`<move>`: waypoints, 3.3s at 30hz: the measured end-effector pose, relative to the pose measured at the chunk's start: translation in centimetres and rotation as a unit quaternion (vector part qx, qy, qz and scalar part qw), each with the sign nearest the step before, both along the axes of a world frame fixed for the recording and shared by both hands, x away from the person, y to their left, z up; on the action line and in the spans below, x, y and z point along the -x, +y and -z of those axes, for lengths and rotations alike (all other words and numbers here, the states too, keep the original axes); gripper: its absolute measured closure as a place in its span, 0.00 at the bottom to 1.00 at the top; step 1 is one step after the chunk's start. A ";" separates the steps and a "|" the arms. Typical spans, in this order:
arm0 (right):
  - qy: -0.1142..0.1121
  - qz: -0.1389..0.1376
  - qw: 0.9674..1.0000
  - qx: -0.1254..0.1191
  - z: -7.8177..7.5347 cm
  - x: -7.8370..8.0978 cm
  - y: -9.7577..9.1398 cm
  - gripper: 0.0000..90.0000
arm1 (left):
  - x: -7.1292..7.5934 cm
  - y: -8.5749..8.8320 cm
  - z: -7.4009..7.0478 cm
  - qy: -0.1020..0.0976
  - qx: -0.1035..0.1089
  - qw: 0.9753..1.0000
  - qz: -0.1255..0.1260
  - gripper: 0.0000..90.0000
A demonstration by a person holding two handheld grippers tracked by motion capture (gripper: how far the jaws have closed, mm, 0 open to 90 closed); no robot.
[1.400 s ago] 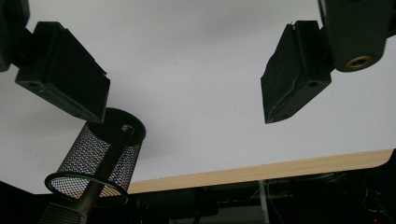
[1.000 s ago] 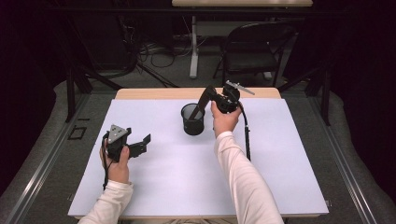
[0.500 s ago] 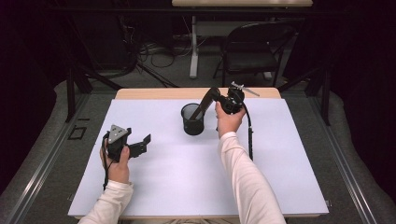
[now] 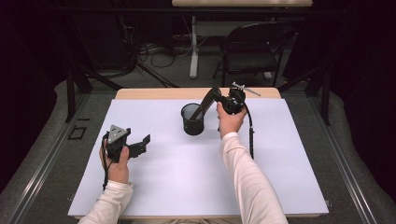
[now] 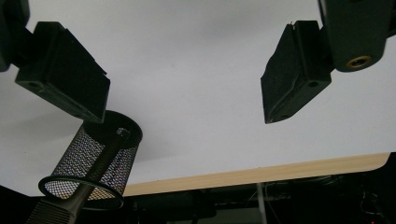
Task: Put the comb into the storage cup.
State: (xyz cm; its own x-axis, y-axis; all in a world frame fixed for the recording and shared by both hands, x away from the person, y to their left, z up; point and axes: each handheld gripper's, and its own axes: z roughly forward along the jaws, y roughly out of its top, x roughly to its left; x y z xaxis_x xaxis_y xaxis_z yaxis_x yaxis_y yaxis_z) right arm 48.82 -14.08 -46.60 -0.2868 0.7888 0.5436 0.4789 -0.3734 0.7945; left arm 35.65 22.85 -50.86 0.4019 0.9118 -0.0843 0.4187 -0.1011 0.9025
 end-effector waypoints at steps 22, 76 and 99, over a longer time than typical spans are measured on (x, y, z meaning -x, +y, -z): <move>-0.002 -0.010 0.999 0.045 0.2 0.1 0.3 0.57 | -0.1 0.1 0.0 -0.002 0.000 1.000 -0.003 0.17; -0.065 -0.023 0.984 0.162 -1.2 3.5 -2.1 0.25 | -0.2 0.2 -0.2 0.001 0.014 1.000 0.008 0.17; -0.095 -0.056 0.965 0.239 -2.1 8.8 -3.2 0.17 | 0.0 0.4 -0.4 0.002 0.023 1.000 0.021 0.17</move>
State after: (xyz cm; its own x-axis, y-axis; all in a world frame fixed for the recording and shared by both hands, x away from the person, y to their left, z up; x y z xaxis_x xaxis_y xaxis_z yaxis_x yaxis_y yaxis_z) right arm 40.07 -17.24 -44.51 -0.4432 0.8947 0.0552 0.3238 0.1024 0.9406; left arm 35.69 23.24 -50.43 0.4388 0.8895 -0.1277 0.4193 -0.0770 0.9046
